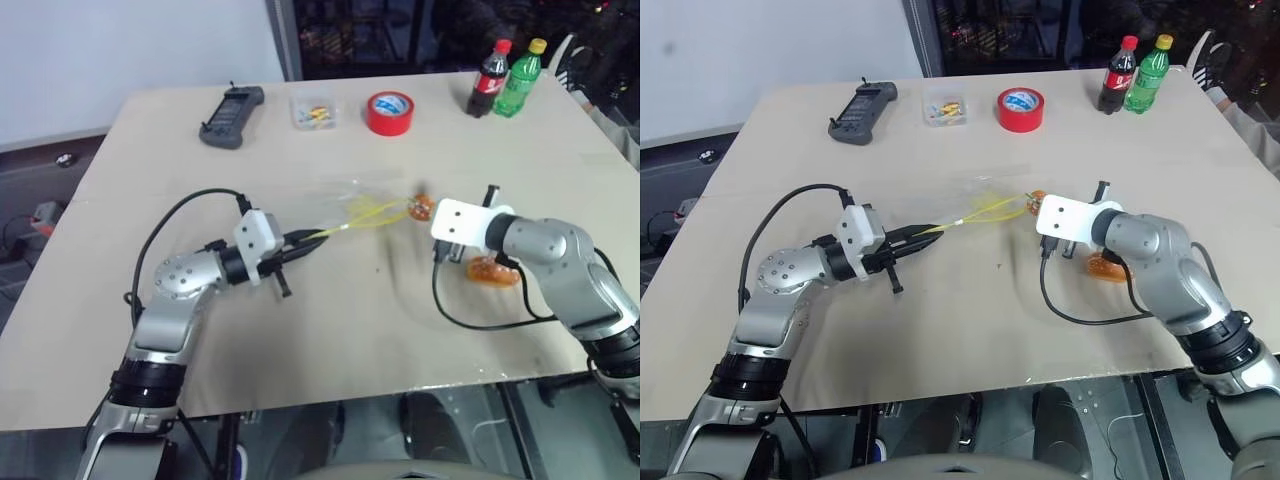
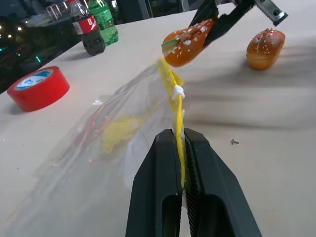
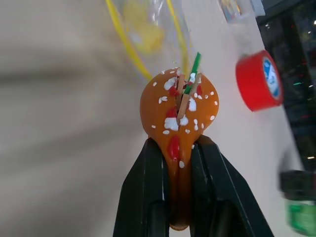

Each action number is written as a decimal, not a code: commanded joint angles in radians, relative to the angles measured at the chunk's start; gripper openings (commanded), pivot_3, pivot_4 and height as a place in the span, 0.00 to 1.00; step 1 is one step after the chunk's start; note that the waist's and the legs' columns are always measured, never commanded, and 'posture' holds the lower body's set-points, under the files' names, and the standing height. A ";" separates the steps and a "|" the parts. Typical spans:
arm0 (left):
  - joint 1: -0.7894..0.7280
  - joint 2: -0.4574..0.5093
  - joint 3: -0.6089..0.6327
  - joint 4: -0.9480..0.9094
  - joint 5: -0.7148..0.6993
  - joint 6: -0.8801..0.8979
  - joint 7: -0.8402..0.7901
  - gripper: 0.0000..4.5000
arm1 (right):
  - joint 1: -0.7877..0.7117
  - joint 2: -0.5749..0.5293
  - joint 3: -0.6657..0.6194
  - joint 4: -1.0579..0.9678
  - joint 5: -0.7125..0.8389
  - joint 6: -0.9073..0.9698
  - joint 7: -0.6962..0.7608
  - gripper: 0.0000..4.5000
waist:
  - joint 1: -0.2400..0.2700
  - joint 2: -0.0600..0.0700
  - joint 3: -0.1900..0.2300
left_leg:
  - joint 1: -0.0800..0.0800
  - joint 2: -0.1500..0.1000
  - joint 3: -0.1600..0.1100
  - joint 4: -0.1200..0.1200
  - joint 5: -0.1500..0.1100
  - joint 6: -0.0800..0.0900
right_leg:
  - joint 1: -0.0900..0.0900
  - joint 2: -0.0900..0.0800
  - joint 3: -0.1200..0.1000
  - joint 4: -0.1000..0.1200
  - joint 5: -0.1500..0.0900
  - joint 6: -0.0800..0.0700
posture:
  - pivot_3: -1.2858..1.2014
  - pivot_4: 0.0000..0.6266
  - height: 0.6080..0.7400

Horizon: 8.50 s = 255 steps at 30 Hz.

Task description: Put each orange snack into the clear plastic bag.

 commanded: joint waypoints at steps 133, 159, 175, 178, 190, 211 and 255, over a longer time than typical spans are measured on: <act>0.039 -0.044 0.003 -0.085 -0.059 0.026 0.059 0.00 | 0.248 0.194 -0.154 -0.205 0.369 0.352 -0.205 0.15 | 0.016 0.000 0.000 | 0.006 0.003 -0.003 0.001 -0.001 0.002 | 0.011 0.003 -0.004 -0.008 0.003 0.000 | 0.52 0.24 1.00; 0.073 -0.054 -0.016 -0.155 -0.061 0.086 0.087 0.00 | 0.108 0.727 -0.423 -0.170 0.652 0.778 -0.453 0.15 | 0.014 0.001 0.000 | 0.006 0.004 -0.003 -0.001 -0.001 0.002 | 0.009 0.004 -0.003 -0.008 0.004 -0.001 | 0.52 0.24 1.00; 0.106 -0.028 -0.044 -0.180 -0.033 0.084 0.060 0.00 | 0.056 0.785 -0.619 -0.171 0.828 0.909 -0.519 0.15 | 0.011 0.002 0.001 | 0.006 0.004 -0.002 -0.002 -0.001 0.002 | 0.007 0.004 -0.002 -0.007 0.004 -0.001 | 0.52 0.24 1.00; 0.103 -0.031 -0.043 -0.179 -0.035 0.083 0.057 0.00 | 0.072 0.794 -0.597 -0.180 0.847 0.919 -0.523 0.15 | 0.011 0.003 0.001 | 0.006 0.004 -0.002 -0.002 -0.001 0.002 | 0.007 0.004 -0.002 -0.007 0.004 -0.001 | 0.52 0.24 1.00; 0.106 -0.043 -0.045 -0.200 -0.056 0.086 0.049 0.00 | 0.118 0.507 -0.214 -0.131 0.649 0.692 -0.484 0.15 | 0.012 0.003 0.001 | 0.004 0.004 -0.001 -0.002 -0.001 0.002 | 0.005 0.004 -0.002 -0.007 0.004 -0.001 | 0.52 0.24 1.00; 0.174 -0.002 -0.031 -0.200 -0.023 0.054 0.058 0.00 | -0.029 0.394 0.075 0.051 0.410 0.179 -0.207 0.15 | 0.009 0.003 0.001 | 0.003 0.006 0.000 -0.002 -0.001 0.001 | 0.004 0.005 -0.001 -0.007 0.004 -0.001 | 0.52 0.24 1.00; 0.183 0.026 0.094 -0.206 -0.208 0.126 0.001 0.00 | 0.023 0.239 0.061 0.218 0.042 -0.287 -0.204 0.84 | 0.008 0.002 0.002 | 0.002 0.014 0.003 -0.001 -0.002 -0.004 | 0.002 0.013 0.001 -0.007 0.005 -0.003 | 0.52 0.24 1.00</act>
